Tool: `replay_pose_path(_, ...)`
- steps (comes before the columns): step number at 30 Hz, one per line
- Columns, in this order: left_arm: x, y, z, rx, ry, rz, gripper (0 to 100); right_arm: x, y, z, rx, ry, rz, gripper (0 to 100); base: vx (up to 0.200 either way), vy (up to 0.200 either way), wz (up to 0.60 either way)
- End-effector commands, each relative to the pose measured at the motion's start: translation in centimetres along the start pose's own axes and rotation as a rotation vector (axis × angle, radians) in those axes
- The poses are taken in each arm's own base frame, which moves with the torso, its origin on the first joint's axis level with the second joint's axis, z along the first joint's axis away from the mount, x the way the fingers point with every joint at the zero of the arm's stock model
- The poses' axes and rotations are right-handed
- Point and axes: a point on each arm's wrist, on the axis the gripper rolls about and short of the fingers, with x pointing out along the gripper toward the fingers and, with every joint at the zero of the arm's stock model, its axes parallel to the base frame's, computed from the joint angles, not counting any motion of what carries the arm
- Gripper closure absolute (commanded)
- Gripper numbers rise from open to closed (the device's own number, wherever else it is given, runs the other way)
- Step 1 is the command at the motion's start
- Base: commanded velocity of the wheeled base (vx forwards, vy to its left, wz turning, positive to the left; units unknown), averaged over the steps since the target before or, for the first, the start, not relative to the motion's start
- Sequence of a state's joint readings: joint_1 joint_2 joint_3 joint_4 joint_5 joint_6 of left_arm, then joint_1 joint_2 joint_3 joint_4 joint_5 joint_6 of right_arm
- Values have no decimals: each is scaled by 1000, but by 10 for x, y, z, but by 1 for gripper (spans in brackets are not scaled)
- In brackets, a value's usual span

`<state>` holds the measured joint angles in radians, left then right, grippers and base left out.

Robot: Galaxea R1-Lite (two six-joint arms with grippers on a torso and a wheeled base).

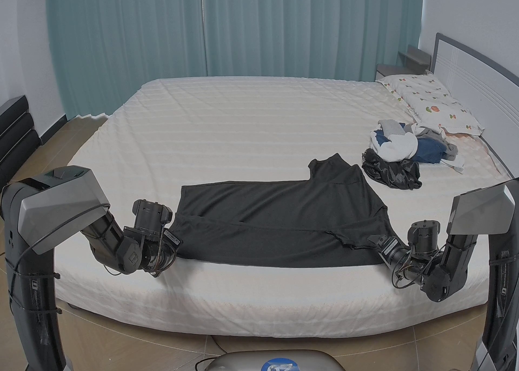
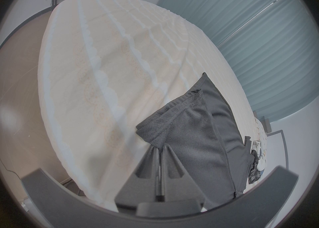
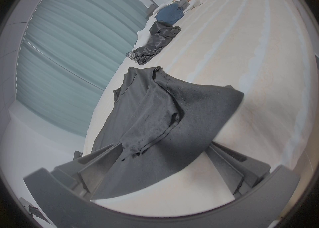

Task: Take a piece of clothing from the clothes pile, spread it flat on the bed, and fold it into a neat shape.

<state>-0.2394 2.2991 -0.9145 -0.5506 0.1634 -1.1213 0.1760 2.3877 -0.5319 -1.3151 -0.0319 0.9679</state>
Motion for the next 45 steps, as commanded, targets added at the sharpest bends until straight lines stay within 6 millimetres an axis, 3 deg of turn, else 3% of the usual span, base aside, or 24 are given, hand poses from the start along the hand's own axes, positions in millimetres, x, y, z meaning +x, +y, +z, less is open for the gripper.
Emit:
replay_pose_path(1,0,0,0,-1,-2,-2,100,13,-3,-2,0,-18,-8,0,0,0,0)
replay_pose_path(5,0,0,0,0,-1,1,100,20,-3,-2,0,-35,-12,0,0,0,0)
replay_pose_path(6,0,0,0,0,-1,1,100,20,-3,-3,0,-34,-10,100,0,0,0)
replay_pose_path(18,-4,4,-1,7,-5,4,100,12,2,-1,1,-47,2,100,0,0,0)
replay_pose_path(31,-25,10,0,49,-28,9,100,-16,1,15,16,-62,-10,100,0,0,0)
replay_pose_path(45,-31,29,-11,127,-7,80,100,-42,-11,6,-22,7,-55,100,0,0,0)
